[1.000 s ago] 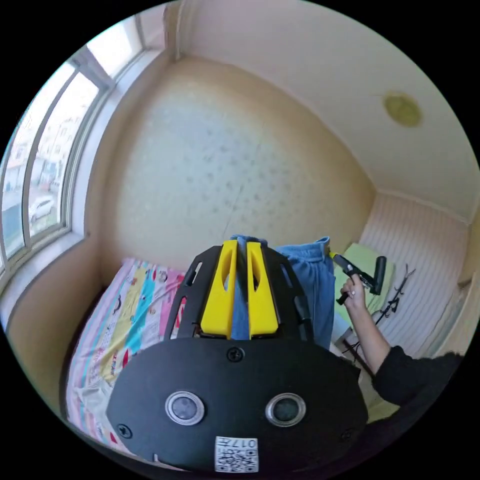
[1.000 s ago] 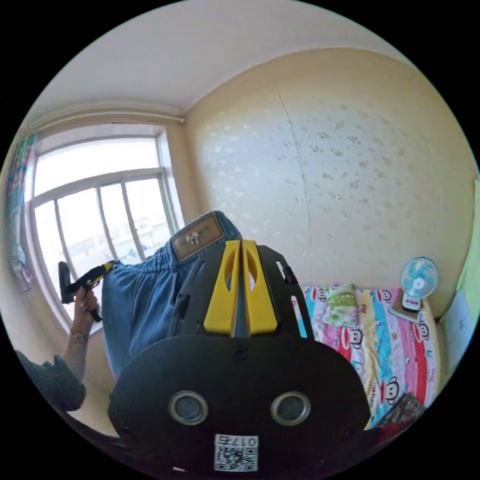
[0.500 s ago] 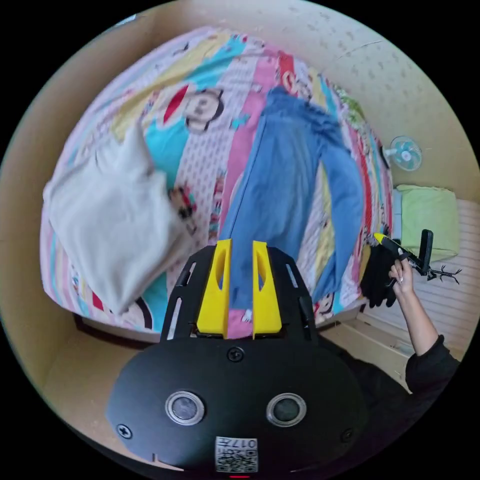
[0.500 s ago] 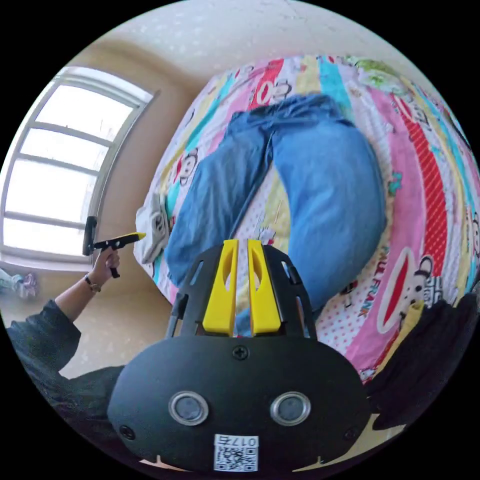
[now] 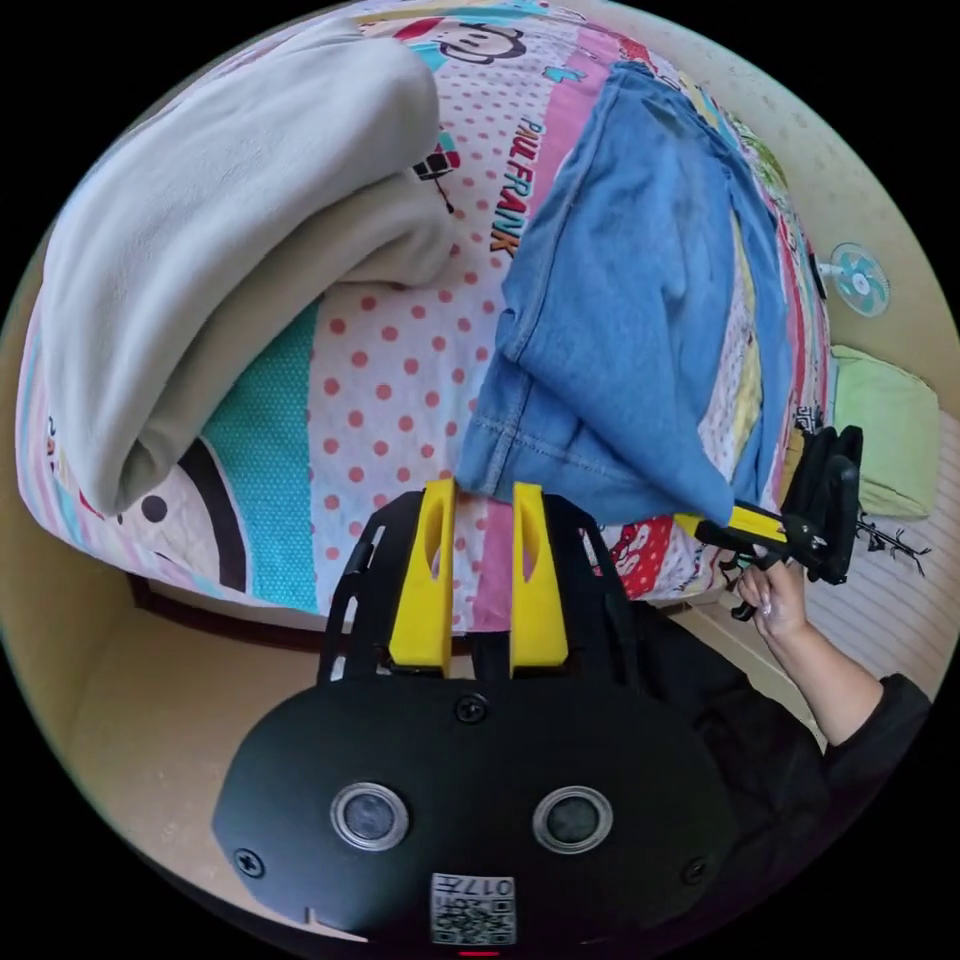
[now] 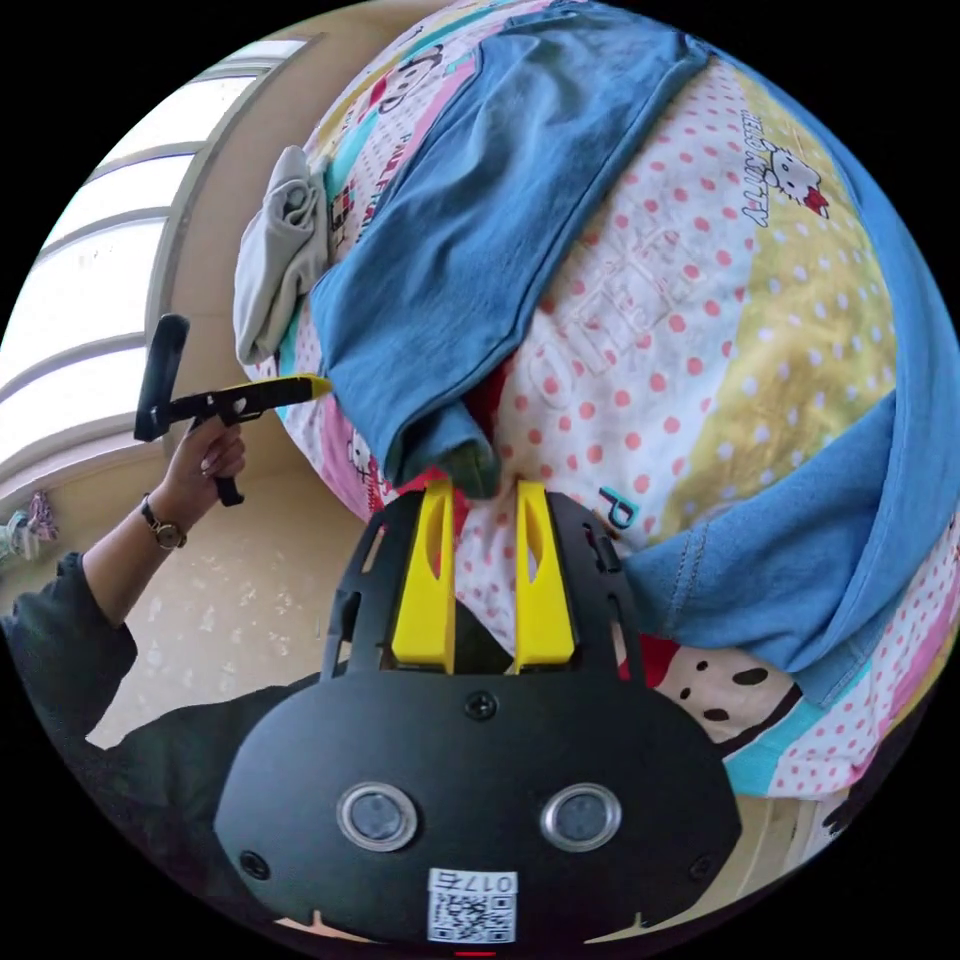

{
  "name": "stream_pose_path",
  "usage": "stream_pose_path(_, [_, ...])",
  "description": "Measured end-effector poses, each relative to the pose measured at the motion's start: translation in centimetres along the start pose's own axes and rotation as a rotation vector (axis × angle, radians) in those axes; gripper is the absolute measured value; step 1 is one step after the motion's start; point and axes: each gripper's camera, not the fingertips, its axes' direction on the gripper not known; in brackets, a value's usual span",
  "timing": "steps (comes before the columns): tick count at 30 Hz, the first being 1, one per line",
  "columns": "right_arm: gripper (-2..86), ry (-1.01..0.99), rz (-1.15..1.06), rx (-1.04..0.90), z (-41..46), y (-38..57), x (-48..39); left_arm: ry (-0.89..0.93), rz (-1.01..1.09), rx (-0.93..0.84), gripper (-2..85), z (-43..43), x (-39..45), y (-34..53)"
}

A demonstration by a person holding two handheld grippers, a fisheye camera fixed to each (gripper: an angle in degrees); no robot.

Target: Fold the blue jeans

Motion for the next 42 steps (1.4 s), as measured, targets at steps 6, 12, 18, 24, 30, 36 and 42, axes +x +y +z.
stream_pose_path(6, [2.8, -0.283, 0.001, -0.032, -4.4, 0.9, 1.9, 0.201, 0.131, -0.193, 1.1, -1.0, -5.9, 0.7])
stream_pose_path(12, [2.5, -0.293, -0.235, -0.355, -2.0, 6.7, -0.4, 0.233, -0.054, -0.172, 0.8, -1.6, -15.9, 9.6])
stream_pose_path(18, [4.4, -0.272, -0.058, -0.195, -9.1, 7.4, 6.4, 0.177, -0.330, -0.082, 5.0, -1.7, -20.7, 14.3])
stream_pose_path(24, [8.8, -0.157, 0.380, 0.266, -21.3, 9.0, 20.5, 0.191, 0.062, 0.094, 9.2, -2.9, -7.5, 7.2])
stream_pose_path(30, [10.8, -0.162, 0.388, 0.177, -22.3, 6.4, 26.6, 0.070, 0.539, 0.020, 13.2, 2.9, 9.8, -0.8])
stream_pose_path(36, [3.6, -0.075, 0.012, -0.053, -21.6, 7.7, 24.9, -0.364, 0.685, -0.203, 8.9, 14.3, 13.2, -0.8])
stream_pose_path(42, [2.4, -0.328, -0.111, -0.032, -27.0, 17.5, 25.6, 0.051, 0.616, -0.382, 2.4, 11.0, 9.9, 4.2])
